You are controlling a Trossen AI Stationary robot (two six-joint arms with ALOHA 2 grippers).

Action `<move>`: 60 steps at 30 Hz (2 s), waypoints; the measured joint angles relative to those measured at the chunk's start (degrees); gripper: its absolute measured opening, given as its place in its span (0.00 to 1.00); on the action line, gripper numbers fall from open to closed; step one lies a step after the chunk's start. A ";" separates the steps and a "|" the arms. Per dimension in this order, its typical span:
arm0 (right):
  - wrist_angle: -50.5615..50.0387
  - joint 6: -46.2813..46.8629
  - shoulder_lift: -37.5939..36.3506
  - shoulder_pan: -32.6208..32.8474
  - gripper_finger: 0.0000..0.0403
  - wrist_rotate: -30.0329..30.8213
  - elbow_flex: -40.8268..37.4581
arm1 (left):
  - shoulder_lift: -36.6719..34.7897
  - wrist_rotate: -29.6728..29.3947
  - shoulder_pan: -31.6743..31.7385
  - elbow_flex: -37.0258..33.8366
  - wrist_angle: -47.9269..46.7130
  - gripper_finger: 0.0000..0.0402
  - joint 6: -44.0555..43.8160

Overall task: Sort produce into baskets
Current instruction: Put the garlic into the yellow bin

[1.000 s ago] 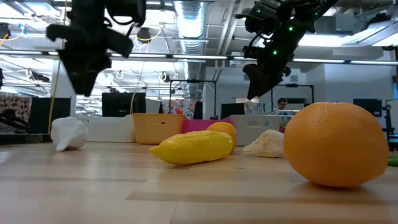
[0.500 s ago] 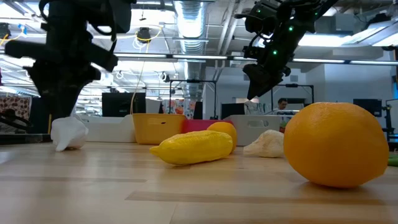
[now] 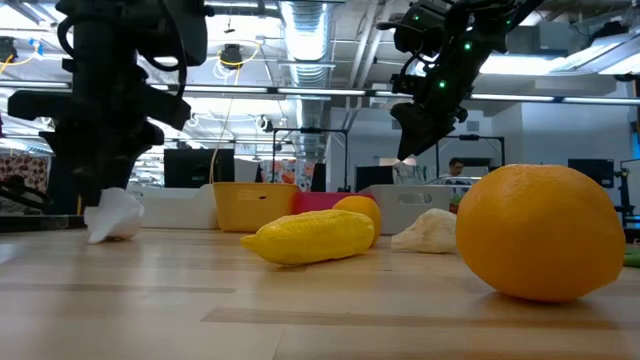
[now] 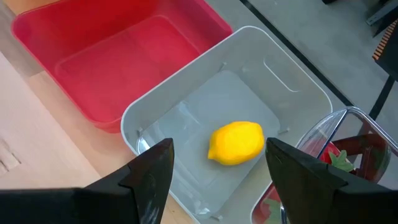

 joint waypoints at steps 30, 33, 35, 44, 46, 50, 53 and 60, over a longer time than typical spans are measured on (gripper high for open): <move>-0.71 -0.35 -0.20 3.53 0.70 -0.01 3.95 | 3.37 0.27 0.65 5.84 2.52 0.27 3.40; -1.49 -0.44 -0.20 5.89 0.70 -0.02 6.75 | 3.37 0.04 1.80 9.21 3.15 0.27 6.00; -1.50 -0.46 -0.20 7.76 0.70 -0.02 8.31 | 3.34 -1.05 2.80 11.55 4.72 0.27 7.74; -5.77 -0.45 -0.20 17.63 0.70 -1.65 12.14 | 3.26 -9.77 9.55 19.78 6.94 0.28 18.57; -5.84 -0.44 -0.20 19.65 0.70 -1.68 12.20 | 3.24 -10.85 11.76 20.31 8.80 0.28 20.70; -5.88 -0.44 -0.20 23.40 0.70 -1.70 12.20 | 3.23 -11.13 16.83 20.37 13.06 0.28 24.47; -5.89 -0.38 -0.20 26.05 0.70 -1.95 12.20 | 3.57 -11.20 20.81 20.37 15.42 0.28 26.77; -6.07 3.47 0.00 30.48 0.70 -6.60 12.22 | 3.58 -11.07 28.82 20.09 18.32 0.28 29.81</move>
